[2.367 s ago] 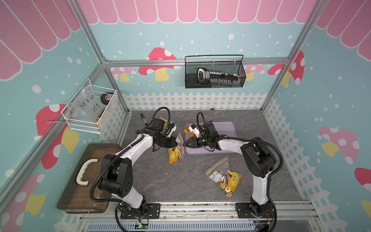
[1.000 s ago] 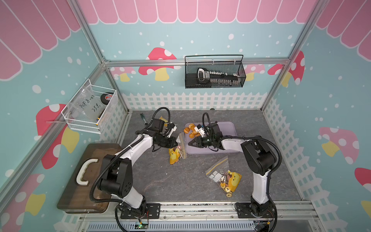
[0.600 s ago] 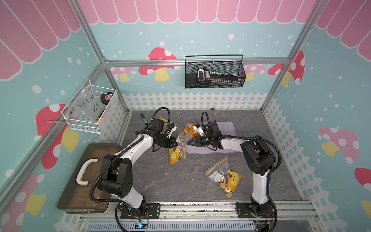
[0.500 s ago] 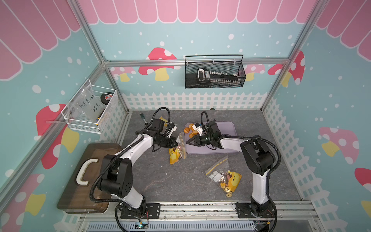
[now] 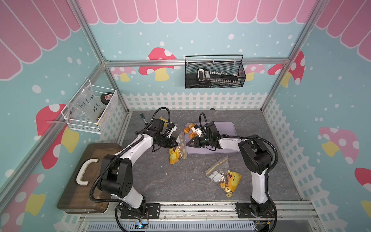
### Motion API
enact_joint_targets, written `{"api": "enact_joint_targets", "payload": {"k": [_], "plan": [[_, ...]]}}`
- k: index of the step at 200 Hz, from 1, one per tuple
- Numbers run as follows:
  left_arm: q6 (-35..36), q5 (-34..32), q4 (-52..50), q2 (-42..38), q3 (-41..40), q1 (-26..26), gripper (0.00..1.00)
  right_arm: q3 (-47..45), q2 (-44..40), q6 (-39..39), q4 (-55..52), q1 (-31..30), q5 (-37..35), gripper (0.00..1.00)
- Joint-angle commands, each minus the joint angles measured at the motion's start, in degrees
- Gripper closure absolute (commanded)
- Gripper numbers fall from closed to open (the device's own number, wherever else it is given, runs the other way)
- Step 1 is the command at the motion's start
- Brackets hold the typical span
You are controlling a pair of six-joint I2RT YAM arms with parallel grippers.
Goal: Pour cookies out of the ziploc bag
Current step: Open the ziploc bag at the center of the board.
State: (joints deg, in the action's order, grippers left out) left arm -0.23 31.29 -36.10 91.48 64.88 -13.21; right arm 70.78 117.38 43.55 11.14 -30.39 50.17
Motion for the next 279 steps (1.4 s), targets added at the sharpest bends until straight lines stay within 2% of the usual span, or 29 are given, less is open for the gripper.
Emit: {"api": "enact_joint_targets", "payload": {"k": [1,130,180,209,262,279], "plan": [[0.7,1.4,1.1,-1.4,-0.2,0.1,1.00,1.3,1.2,-1.1,-1.3,-0.4,-0.1,0.82],[0.8,1.6,1.1,-1.6,-0.1,0.0,1.00,2.5,1.9,-1.9,-2.8,-1.8,-0.3,0.83],[0.8,2.2,1.1,-1.4,-0.2,0.0,1.00,3.6,2.7,-1.5,-2.8,-1.9,-0.4,0.87],[1.2,3.8,1.8,-2.4,-0.4,0.0,1.00,4.3,2.9,-2.0,-3.9,-1.9,-1.8,0.95],[2.2,6.5,2.2,-3.2,-0.6,-0.5,1.00,6.1,3.6,-1.4,-4.1,-1.9,-1.9,0.91],[2.2,7.2,2.2,-2.8,-0.5,-0.7,1.00,6.8,3.8,-1.1,-4.0,-1.9,-1.7,0.86]]}}
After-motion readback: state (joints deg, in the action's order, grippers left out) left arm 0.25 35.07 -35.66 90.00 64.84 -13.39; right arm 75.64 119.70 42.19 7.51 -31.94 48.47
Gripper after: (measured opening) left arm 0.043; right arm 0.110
